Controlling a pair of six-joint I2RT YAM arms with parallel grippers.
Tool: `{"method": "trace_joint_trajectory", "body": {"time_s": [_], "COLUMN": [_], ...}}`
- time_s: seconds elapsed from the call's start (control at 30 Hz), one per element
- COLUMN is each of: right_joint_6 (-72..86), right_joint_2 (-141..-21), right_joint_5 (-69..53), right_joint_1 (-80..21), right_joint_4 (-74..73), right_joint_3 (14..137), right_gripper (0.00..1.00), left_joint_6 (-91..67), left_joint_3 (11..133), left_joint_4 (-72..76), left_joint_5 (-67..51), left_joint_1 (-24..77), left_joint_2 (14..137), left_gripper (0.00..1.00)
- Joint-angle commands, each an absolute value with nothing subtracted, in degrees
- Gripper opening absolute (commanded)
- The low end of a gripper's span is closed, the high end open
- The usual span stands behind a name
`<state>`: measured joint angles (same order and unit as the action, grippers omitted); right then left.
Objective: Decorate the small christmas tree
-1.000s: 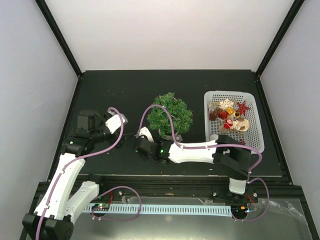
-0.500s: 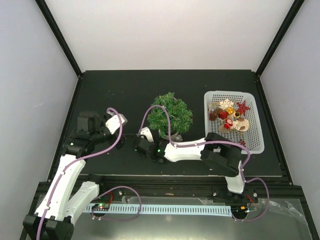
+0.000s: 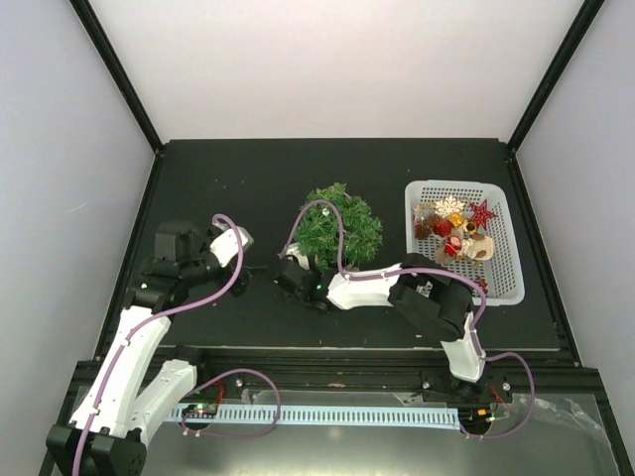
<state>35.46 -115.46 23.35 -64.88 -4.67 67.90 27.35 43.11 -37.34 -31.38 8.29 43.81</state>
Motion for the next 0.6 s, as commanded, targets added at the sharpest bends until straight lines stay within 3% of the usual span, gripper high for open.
{"method": "trace_joint_trajectory", "body": {"time_s": [0.0, 0.2, 0.43, 0.57], "right_joint_6": [37.2, 38.1, 38.2, 37.8], "right_joint_2": [-116.9, -116.2, -116.9, -118.6], "right_joint_5": [21.5, 19.7, 20.3, 20.3], "right_joint_1": [-64.6, -64.9, -65.0, -65.0], "right_joint_4": [-2.4, -2.7, -2.9, -4.2], "right_joint_3": [68.2, 66.2, 64.7, 66.4], "right_gripper": [0.51, 0.49, 0.56, 0.52], "left_joint_6": [26.6, 26.6, 26.7, 26.8], "left_joint_3": [43.3, 43.5, 43.5, 43.4], "left_joint_4": [-36.0, -36.1, -36.6, -36.8], "left_joint_5": [-33.2, -33.7, -34.0, -34.1], "left_joint_1": [7.9, 7.9, 7.9, 7.8], "left_joint_2": [43.3, 43.7, 43.2, 43.1], "left_gripper": [0.99, 0.99, 0.99, 0.99]}}
